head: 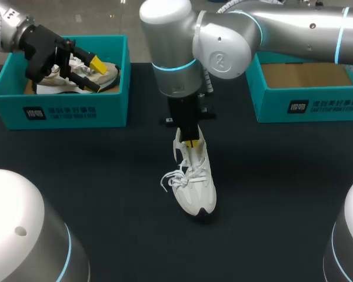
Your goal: Take the shoe out of the shoebox, open the shoe tongue, remove and reinsert the insole, then place the shoe into the shoebox
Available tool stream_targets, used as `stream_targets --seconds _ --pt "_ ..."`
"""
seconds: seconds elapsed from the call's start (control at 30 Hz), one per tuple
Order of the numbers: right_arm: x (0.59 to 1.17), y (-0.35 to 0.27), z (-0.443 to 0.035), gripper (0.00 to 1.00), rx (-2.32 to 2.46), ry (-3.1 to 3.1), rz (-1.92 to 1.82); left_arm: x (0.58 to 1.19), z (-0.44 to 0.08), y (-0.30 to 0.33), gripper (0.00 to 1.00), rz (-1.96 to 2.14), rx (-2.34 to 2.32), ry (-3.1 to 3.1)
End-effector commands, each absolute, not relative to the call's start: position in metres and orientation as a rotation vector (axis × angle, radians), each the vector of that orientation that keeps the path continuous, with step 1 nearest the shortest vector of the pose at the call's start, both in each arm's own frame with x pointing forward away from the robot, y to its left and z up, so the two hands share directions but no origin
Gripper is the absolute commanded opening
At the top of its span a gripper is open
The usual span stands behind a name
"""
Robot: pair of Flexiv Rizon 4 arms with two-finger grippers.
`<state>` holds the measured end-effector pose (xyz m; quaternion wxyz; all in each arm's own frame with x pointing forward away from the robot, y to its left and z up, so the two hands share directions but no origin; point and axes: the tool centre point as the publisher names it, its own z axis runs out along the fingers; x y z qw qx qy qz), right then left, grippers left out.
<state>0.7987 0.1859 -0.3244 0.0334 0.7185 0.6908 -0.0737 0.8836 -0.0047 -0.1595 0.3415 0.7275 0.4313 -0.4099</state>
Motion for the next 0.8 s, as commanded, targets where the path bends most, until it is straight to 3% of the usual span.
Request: stream_targets --seconds 0.03,0.23,0.4,0.53,0.8 --pt "0.796 0.184 -0.334 0.00 2.190 2.131 -0.207 0.884 -0.159 -0.004 1.00 -1.065 1.896 1.122" --pt "0.801 0.184 -0.346 0.00 2.154 2.152 -0.210 0.884 -0.159 -0.004 1.00 -1.065 1.896 1.122" --pt "0.803 0.180 -0.313 0.00 1.974 2.315 0.047 0.884 -0.159 -0.004 1.00 -1.065 1.896 1.122" --pt "0.802 0.188 -0.296 0.00 1.564 2.571 0.211 0.884 -0.159 -0.004 1.00 -1.065 1.896 1.122" --pt "0.802 0.188 -0.296 0.00 1.564 2.571 0.211 0.884 -0.159 -0.004 1.00 -1.065 1.896 1.122"
